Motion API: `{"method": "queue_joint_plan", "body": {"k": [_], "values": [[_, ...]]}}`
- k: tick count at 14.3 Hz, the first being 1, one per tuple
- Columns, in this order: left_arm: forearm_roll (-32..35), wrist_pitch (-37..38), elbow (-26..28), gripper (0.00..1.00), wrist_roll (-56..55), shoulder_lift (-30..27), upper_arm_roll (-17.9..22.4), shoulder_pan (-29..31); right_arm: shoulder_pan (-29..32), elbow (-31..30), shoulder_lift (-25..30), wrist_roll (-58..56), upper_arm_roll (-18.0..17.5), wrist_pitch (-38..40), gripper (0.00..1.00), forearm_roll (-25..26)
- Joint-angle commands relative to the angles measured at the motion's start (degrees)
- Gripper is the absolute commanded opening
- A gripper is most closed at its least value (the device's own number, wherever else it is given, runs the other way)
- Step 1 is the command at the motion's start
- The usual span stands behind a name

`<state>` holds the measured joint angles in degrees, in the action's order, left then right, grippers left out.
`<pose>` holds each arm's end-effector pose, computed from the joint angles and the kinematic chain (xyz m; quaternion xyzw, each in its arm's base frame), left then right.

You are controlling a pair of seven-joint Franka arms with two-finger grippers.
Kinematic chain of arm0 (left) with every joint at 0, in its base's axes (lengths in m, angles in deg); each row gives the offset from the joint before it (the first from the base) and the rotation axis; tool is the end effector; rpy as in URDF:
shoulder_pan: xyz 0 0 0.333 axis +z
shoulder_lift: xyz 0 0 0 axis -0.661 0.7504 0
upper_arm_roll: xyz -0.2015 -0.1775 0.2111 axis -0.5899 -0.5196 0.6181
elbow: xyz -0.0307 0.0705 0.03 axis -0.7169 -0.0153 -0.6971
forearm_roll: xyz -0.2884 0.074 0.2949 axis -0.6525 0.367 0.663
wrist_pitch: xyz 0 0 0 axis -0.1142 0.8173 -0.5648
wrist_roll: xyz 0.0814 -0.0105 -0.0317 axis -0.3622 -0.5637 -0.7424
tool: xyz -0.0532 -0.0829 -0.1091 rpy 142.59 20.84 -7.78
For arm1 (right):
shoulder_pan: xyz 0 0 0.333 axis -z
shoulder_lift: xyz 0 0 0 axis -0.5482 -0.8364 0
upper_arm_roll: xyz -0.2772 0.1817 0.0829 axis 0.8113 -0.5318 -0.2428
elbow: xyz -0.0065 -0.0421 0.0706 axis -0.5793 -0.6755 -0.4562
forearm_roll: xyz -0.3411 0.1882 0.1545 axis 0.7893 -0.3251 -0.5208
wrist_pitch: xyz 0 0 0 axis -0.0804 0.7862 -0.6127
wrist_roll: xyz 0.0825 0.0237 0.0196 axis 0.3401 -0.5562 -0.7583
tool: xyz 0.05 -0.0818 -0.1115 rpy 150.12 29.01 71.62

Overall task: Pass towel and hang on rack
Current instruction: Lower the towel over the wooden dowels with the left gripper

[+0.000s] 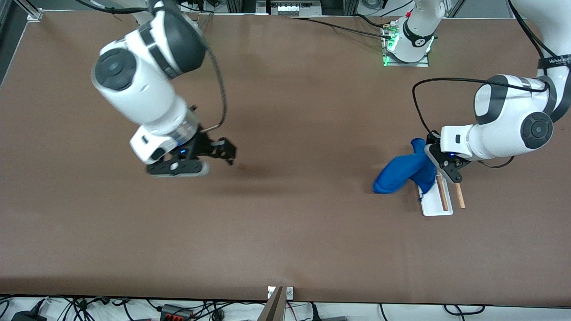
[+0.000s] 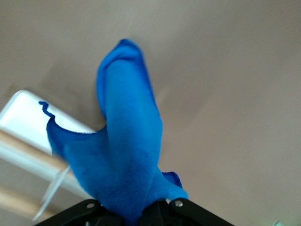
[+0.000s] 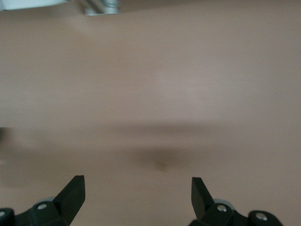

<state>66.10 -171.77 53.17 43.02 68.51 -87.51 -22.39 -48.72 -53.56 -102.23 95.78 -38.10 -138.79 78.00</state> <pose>0.6175 -0.0479 0.3362 0.8977 -0.4275 -0.0863 0.0634 0.6847 0.2999 0.4821 -0.9969 0.0308 -0.0363 0.0623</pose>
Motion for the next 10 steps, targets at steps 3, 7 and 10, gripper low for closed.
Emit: {"method": "queue_joint_plan", "body": {"k": [3, 7, 10], "values": [[12.1, 2.5, -3.4, 0.01, -0.2, 1.1, -1.1, -1.8, 7.3, -0.3, 0.7, -0.3, -0.7, 5.0, 1.0, 4.1], [11.7, -0.5, -5.1, 0.01, 9.0, 3.6, -0.9, 2.0, 9.9, -0.7, 1.9, -0.3, -0.6, 6.2, 1.0, 4.1], [11.8, -1.9, -5.1, 0.01, 12.0, 4.0, -0.7, 3.7, 12.2, -1.2, 3.3, -1.5, -0.6, 6.1, 1.0, 4.1]]}}
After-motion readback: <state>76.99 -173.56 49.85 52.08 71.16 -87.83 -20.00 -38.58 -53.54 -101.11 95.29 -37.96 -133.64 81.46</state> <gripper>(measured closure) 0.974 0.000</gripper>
